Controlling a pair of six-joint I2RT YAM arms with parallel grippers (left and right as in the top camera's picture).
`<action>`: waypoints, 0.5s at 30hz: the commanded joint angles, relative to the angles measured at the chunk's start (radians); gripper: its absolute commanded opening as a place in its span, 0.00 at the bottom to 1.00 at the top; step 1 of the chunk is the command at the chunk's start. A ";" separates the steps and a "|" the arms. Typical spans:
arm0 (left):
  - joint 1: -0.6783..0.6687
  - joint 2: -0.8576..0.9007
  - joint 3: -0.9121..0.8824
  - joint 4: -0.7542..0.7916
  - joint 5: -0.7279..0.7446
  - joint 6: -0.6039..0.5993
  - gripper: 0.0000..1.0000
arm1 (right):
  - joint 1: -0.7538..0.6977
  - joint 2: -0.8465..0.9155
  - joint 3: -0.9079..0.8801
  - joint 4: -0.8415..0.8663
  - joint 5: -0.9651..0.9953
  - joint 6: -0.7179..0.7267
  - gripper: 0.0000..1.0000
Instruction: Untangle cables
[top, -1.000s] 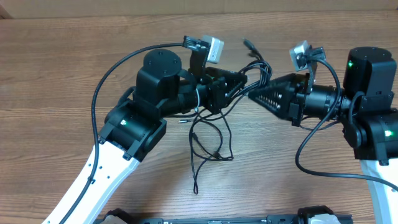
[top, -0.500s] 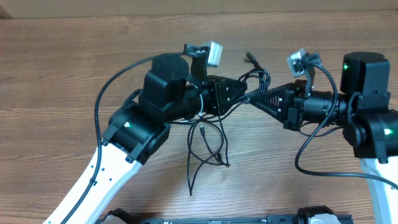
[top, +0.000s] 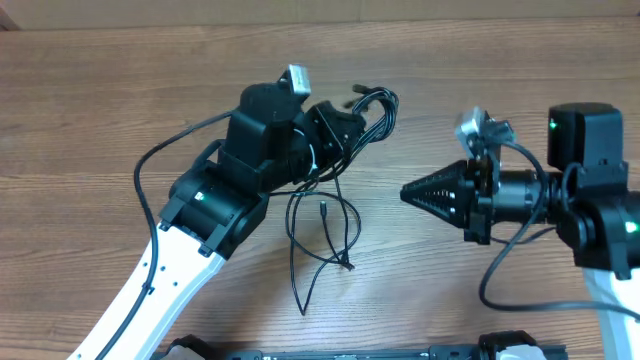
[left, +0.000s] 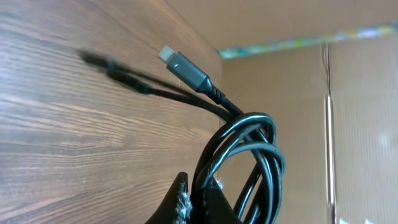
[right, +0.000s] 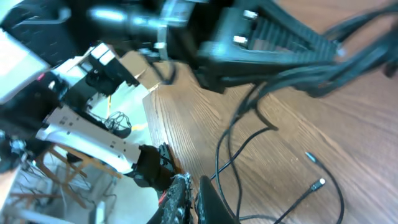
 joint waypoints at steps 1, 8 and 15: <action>-0.002 -0.006 0.013 0.005 -0.052 -0.079 0.04 | 0.004 -0.032 0.014 -0.002 -0.034 -0.076 0.04; -0.003 -0.006 0.013 0.008 0.033 0.129 0.04 | 0.004 -0.023 0.014 -0.001 -0.009 -0.028 0.70; -0.003 -0.006 0.013 0.027 0.222 0.477 0.04 | 0.004 -0.017 0.014 0.068 0.137 0.218 1.00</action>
